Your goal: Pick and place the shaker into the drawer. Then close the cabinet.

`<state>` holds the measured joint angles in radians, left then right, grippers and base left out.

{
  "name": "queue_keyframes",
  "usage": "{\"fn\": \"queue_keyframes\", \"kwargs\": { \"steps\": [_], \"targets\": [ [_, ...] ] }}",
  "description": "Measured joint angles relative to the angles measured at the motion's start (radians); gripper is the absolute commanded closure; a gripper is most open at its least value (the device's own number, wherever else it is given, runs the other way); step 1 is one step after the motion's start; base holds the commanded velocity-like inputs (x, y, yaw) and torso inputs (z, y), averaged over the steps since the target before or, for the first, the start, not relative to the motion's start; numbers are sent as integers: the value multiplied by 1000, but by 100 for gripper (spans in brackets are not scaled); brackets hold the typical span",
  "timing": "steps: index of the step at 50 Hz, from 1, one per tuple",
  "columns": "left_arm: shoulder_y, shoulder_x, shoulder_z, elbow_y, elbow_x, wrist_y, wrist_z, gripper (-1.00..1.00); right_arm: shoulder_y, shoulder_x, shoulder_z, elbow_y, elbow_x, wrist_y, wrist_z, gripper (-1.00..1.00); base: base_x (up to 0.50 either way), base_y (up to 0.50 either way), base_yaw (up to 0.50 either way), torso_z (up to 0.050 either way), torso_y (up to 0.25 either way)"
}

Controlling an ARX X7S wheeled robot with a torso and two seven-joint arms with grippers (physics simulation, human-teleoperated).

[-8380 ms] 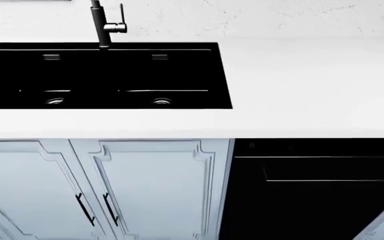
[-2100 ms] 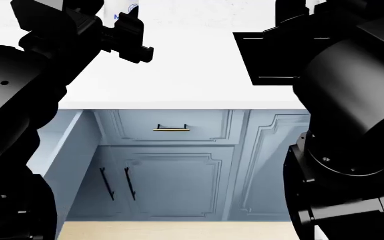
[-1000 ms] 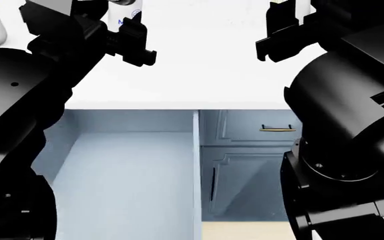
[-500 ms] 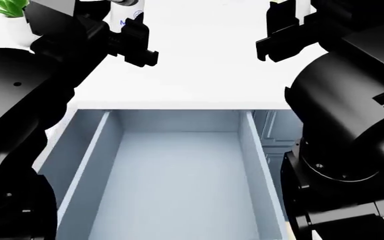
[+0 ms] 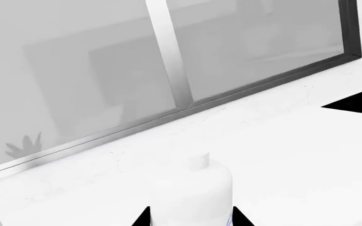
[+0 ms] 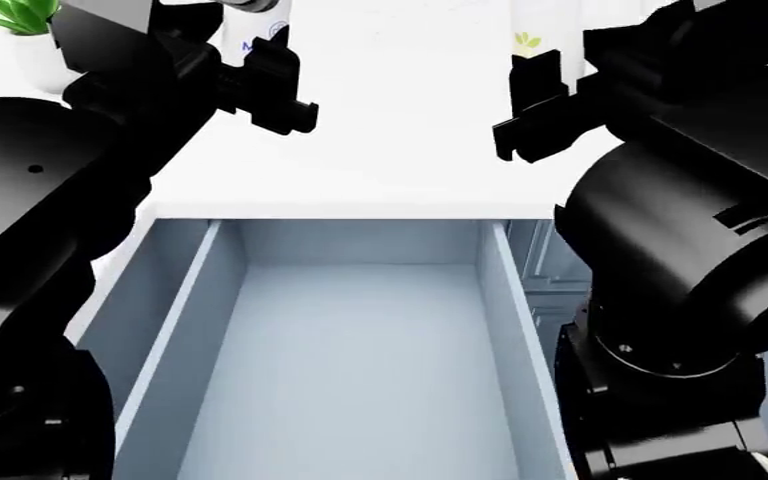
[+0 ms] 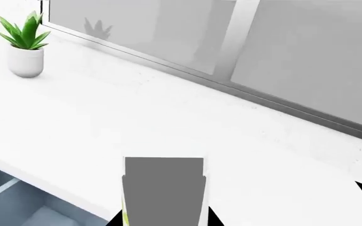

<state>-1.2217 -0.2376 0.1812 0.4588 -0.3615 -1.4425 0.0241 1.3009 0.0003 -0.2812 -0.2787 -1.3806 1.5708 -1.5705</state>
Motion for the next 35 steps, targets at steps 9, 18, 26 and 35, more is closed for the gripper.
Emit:
{"fn": "queue_keyframes", "kwargs": {
  "steps": [9, 18, 26, 35],
  "targets": [
    [-13, 3, -7, 10, -10, -17, -6, 100, -148, 0, -30, 72, 114, 0, 0, 100, 0, 0, 0, 0, 0],
    [-19, 3, -19, 24, -21, -31, -11, 100, -268, 0, -117, 132, 194, 0, 0, 100, 0, 0, 0, 0, 1],
    [-19, 2, -32, 40, -32, -47, -17, 100, -339, 0, -192, 194, 261, 0, 0, 100, 0, 0, 0, 1, 1],
    [-13, 0, -47, 53, -44, -54, -22, 100, -375, 0, -259, 281, 343, 0, 0, 100, 0, 0, 0, 0, 1]
  ]
}}
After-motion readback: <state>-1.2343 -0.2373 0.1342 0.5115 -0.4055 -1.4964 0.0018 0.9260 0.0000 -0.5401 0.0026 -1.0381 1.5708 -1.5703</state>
